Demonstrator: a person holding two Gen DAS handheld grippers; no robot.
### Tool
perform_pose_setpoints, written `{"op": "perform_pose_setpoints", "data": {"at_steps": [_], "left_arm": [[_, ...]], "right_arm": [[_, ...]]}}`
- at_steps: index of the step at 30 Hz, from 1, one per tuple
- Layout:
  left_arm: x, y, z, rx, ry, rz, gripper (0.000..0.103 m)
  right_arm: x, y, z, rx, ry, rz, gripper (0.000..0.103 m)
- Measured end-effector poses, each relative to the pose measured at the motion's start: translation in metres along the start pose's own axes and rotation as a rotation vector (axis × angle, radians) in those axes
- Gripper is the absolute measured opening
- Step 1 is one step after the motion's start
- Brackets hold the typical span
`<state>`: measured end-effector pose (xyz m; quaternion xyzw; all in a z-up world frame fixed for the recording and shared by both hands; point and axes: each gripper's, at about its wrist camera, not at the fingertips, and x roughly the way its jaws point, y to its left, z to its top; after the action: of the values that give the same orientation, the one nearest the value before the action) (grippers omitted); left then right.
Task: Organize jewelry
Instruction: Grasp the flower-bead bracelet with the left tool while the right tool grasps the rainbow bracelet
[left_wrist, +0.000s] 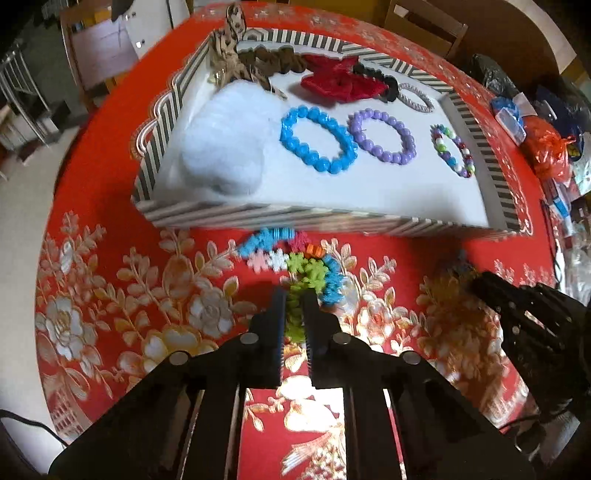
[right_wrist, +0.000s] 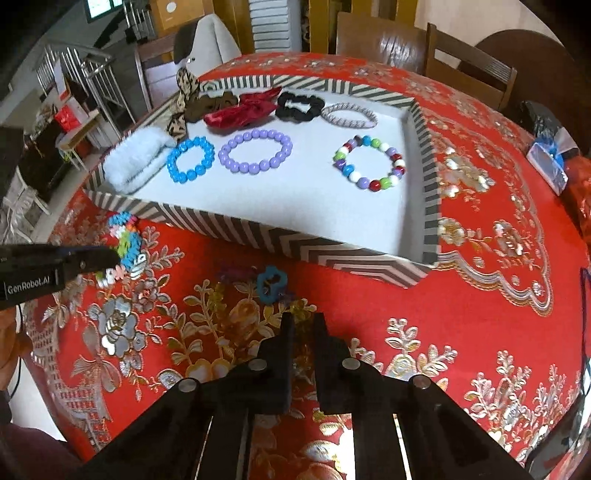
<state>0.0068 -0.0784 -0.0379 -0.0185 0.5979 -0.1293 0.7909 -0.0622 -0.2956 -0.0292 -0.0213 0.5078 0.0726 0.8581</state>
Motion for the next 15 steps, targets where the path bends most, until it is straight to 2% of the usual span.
{"op": "perform_pose_setpoints", "data": {"at_steps": [6,15], "left_arm": [[-0.019,0.017,-0.011,-0.015,0.004,-0.076,0.004],[-0.062,0.034,-0.017,-0.014,-0.023,-0.131,0.004]], "right_arm": [[-0.034,-0.003,0.001,0.028,-0.064,0.009,0.009],[-0.066,-0.009,0.005,0.077,-0.13,0.039,0.009]]}}
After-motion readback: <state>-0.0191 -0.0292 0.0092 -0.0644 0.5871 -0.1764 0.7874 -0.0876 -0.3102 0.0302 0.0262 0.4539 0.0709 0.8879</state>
